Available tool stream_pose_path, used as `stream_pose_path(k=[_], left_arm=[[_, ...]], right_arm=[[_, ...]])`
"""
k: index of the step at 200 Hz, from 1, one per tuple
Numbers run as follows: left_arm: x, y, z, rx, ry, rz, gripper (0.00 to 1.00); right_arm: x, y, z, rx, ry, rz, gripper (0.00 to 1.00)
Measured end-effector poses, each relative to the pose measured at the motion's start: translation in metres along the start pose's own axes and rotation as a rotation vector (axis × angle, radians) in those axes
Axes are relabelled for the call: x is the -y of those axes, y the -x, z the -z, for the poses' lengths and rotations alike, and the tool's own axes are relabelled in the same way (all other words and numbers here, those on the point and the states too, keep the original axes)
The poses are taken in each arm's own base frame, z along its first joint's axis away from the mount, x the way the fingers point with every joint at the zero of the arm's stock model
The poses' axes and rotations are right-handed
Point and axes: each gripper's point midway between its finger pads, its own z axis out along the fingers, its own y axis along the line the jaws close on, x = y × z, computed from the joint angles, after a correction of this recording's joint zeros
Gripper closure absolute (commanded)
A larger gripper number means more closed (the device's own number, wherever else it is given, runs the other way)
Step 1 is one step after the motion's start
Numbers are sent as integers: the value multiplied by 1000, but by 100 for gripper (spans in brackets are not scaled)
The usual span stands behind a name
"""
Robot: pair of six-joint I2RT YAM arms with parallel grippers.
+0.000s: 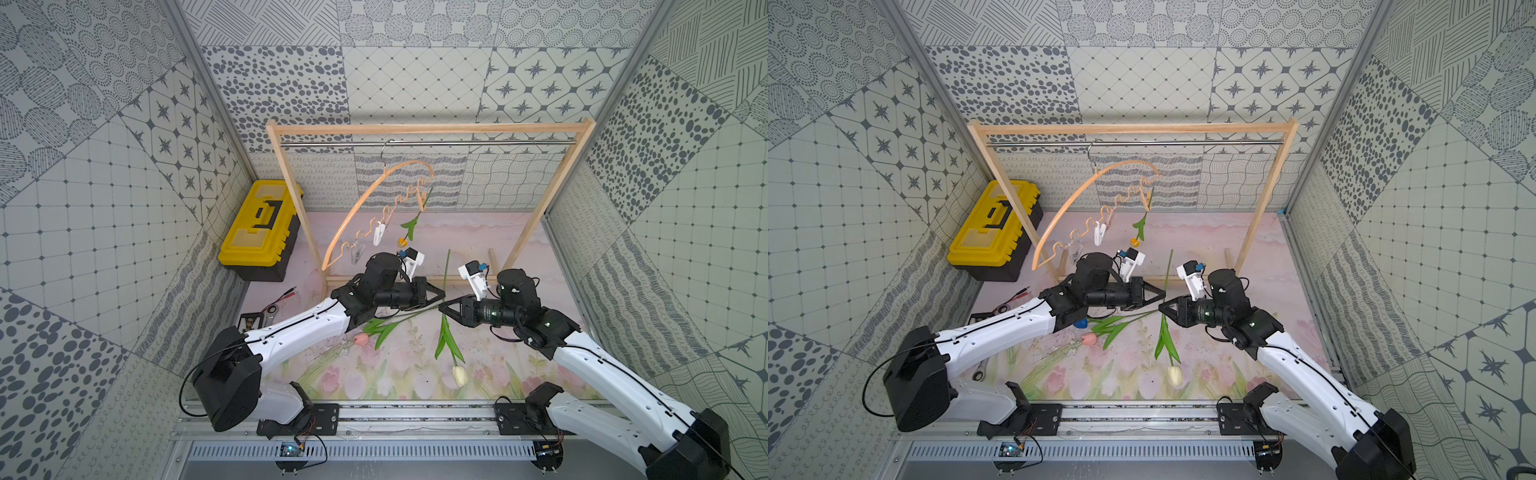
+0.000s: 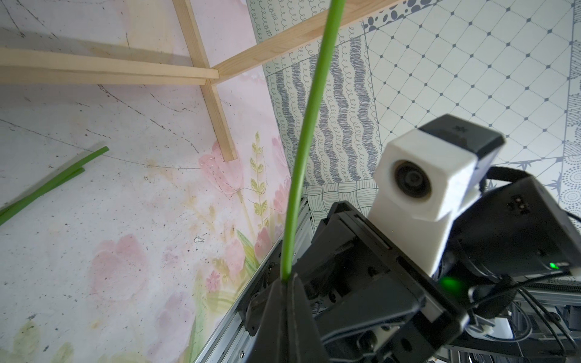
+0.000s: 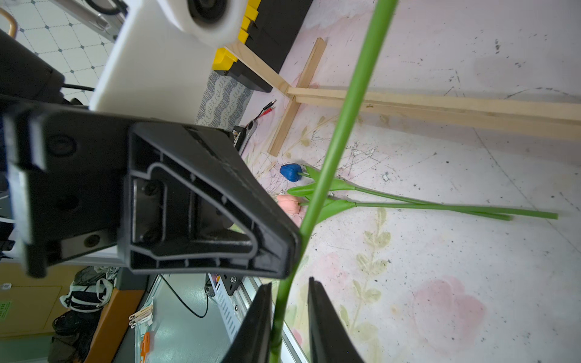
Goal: Dry the flowers on a clothes hanger
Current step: Pick up the flower at the center of the board.
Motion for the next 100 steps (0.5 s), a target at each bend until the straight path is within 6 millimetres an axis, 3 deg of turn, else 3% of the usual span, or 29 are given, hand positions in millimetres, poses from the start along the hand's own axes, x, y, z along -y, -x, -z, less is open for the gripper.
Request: stream_pose_path(k=[37,48,64,76,86,100], left_arm=[[-1,0,1,5,3,-12,100],[-1,0,1,6,3,-17,100],[0,0,2,7,3,-30,71],[-1,-1,3,4,7,-44,56],[-3,-3,4,2,17,-54,50],[-10,-8,8,-2,43,-68,49]], right_arm=[[-1,1,0,3,-1,-3,100],[-1,2,1,4,-4,-7,100],[1,3,1,10,-13,-1,100],[4,5,2,25,-32,1,100],[7,7,3,39,-54,2,100],[11,11,5,64,-84,4,100]])
